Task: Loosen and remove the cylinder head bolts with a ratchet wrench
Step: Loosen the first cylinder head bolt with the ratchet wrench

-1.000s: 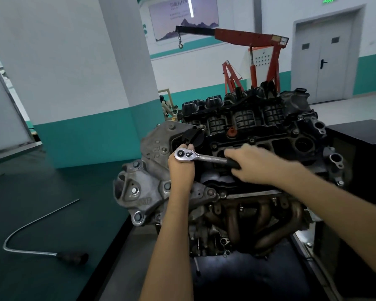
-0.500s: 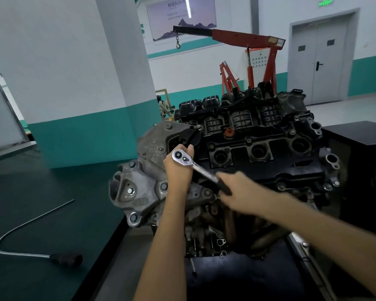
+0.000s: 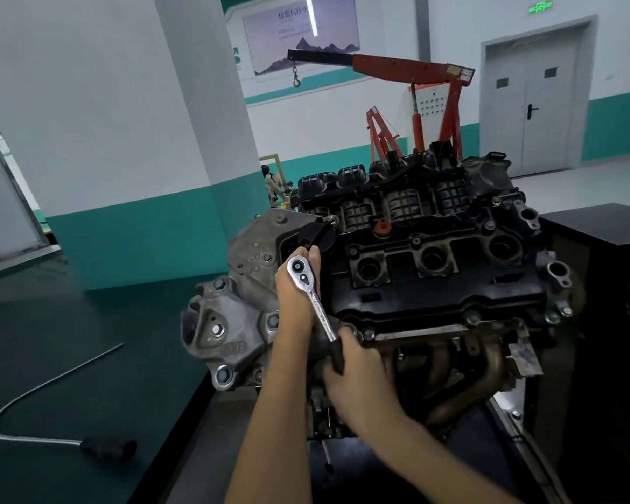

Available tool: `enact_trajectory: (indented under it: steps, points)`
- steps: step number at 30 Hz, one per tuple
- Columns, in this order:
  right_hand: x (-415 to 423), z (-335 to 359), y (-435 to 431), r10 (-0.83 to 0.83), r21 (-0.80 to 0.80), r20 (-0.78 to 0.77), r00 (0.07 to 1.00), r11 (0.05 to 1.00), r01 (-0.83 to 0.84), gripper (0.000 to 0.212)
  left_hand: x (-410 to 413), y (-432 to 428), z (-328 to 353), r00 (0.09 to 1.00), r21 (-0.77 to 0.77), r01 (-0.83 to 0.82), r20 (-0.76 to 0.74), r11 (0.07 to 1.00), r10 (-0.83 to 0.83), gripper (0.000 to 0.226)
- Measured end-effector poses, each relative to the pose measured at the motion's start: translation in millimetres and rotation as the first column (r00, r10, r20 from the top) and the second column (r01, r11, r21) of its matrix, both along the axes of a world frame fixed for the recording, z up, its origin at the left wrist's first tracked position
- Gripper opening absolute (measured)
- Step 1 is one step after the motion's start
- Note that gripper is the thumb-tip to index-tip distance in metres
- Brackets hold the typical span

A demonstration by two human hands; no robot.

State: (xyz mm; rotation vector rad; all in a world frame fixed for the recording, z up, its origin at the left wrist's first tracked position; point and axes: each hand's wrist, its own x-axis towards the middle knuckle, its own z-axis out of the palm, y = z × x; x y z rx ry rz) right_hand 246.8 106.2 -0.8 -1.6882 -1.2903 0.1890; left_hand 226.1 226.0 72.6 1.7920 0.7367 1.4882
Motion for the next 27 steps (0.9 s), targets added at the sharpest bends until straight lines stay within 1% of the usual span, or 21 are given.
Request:
enact_trajectory:
  steps: [2,3,4,6,8,10,12,13,14,15,16,17,18,19,20,21,24,26,27]
  points:
    - [-16,-3,4,0.008,0.026,-0.116,0.993,1.000,-0.005,0.030,0,0,-1,1.000,0.019,-0.013,-0.015,1.000,0.013,0.041]
    - [-15,-2,3,0.029,0.023,-0.140,0.990,0.999,-0.026,0.031,-1,0,-1,1.000,0.020,-0.018,-0.019,1.000,0.018,0.041]
    - [-9,1,1,0.051,0.013,-0.117,0.992,0.999,-0.050,0.030,-1,1,0,1.000,0.004,-0.019,-0.010,1.000,0.019,0.042]
    - [17,12,-7,0.113,-0.033,0.024,0.993,0.993,-0.112,0.019,0,4,-1,1.000,-0.044,-0.026,-0.007,0.999,0.026,0.044]
    - [57,34,-14,0.179,-0.116,0.203,0.963,0.981,-0.158,0.015,-2,3,-2,0.999,-0.036,-0.034,-0.041,0.999,0.033,0.043]
    - [97,66,-14,0.211,-0.209,0.406,0.889,0.969,-0.135,0.015,-5,0,-3,0.999,-0.021,0.013,-0.039,1.000,-0.013,0.041]
    - [124,98,-8,0.211,-0.266,0.594,0.776,0.962,-0.058,0.019,-7,-2,-3,0.997,-0.018,0.068,-0.044,0.997,-0.069,0.041]
    - [131,109,-5,0.205,-0.268,0.657,0.725,0.963,-0.030,0.023,-7,-3,-2,0.996,-0.031,0.084,-0.040,0.996,-0.085,0.042]
    - [133,113,-2,0.200,-0.261,0.692,0.694,0.965,-0.018,0.025,-7,-3,-1,0.996,-0.052,0.089,-0.023,0.995,-0.091,0.041]
    - [131,112,-2,0.185,-0.248,0.698,0.692,0.969,-0.008,0.024,-6,-3,0,0.996,-0.066,0.085,0.000,0.994,-0.085,0.040]
    - [126,105,-3,0.161,-0.230,0.681,0.714,0.973,-0.001,0.020,-5,-3,0,0.997,-0.069,0.075,0.014,0.995,-0.074,0.038]
    - [118,92,-6,0.138,-0.208,0.637,0.758,0.978,-0.003,0.016,-4,-3,1,0.998,-0.065,0.063,0.009,0.996,-0.062,0.038]
    - [107,75,-10,0.120,-0.177,0.556,0.823,0.984,-0.023,0.015,-2,-3,2,0.999,-0.058,0.051,-0.009,0.997,-0.052,0.039]
    - [93,58,-13,0.117,-0.146,0.437,0.892,0.988,-0.058,0.016,-1,-2,2,0.999,-0.052,0.035,-0.032,0.998,-0.037,0.042]
    - [77,43,-16,0.123,-0.111,0.312,0.942,0.989,-0.093,0.016,0,-1,2,0.999,-0.048,0.016,-0.048,0.999,-0.018,0.043]
    - [59,31,-16,0.130,-0.074,0.200,0.971,0.990,-0.118,0.016,1,0,3,0.999,-0.050,0.000,-0.051,0.999,-0.002,0.042]
    - [8,9,-7,0.127,0.047,-0.061,0.990,0.991,-0.125,0.016,2,-1,2,1.000,-0.034,-0.011,-0.025,0.999,0.010,0.040]
    - [-10,4,-1,0.117,0.068,-0.149,0.982,0.992,-0.108,0.019,0,-2,2,0.999,0.000,-0.020,-0.031,1.000,0.020,0.042]
    - [-10,4,-1,0.116,0.058,-0.151,0.982,0.992,-0.109,0.020,0,-2,2,0.999,0.009,-0.028,-0.037,1.000,0.028,0.043]
